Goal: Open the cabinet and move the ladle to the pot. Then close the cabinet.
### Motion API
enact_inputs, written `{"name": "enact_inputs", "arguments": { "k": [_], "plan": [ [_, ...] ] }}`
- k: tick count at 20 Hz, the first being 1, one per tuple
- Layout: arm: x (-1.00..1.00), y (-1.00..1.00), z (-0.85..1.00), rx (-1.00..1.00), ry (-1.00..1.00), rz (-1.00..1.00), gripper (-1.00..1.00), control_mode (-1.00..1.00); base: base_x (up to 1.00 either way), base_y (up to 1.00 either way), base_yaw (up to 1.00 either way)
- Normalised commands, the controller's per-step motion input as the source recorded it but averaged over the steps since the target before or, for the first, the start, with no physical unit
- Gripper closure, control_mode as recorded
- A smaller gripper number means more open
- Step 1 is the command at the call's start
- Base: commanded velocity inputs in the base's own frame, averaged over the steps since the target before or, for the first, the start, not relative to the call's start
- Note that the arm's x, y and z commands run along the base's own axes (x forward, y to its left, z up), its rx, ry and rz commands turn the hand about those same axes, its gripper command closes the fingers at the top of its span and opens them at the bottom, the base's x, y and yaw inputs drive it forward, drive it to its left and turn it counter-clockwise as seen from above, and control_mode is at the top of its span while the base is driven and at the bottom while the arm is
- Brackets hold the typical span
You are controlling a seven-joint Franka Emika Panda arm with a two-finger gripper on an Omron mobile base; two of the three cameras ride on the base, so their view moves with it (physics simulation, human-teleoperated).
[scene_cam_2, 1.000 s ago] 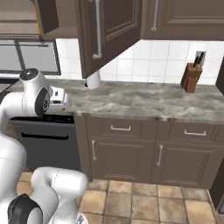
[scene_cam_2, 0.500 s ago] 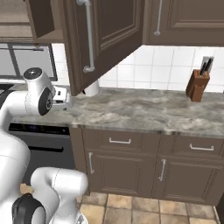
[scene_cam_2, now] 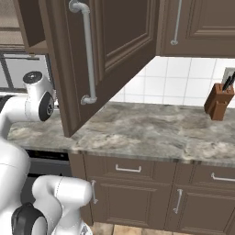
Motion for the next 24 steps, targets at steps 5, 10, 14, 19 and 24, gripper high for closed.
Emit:
{"name": "enact_inputs", "arguments": {
  "k": [5,10,14,19,24],
  "plan": [
    [-0.39,0.00,0.32,0.00,-0.18,0.00,-1.00,-1.00,0.00,0.00,0.00],
    [-1.00,0.01,0.45,-0.08,-0.62,-0.02,-1.00,-1.00,0.00,0.00,0.00],
    [-0.55,0.05,0.45,-0.12,-0.58,-0.07,-1.00,-1.00,0.00,0.00,0.00],
    [-0.48,-0.36,0.89,-0.02,-0.42,-0.10,-1.00,-1.00,0.00,0.00,0.00],
    [-0.53,-0.63,0.97,0.03,-0.18,-0.01,-1.00,-1.00,0.00,0.00,0.00]
  ]
}}
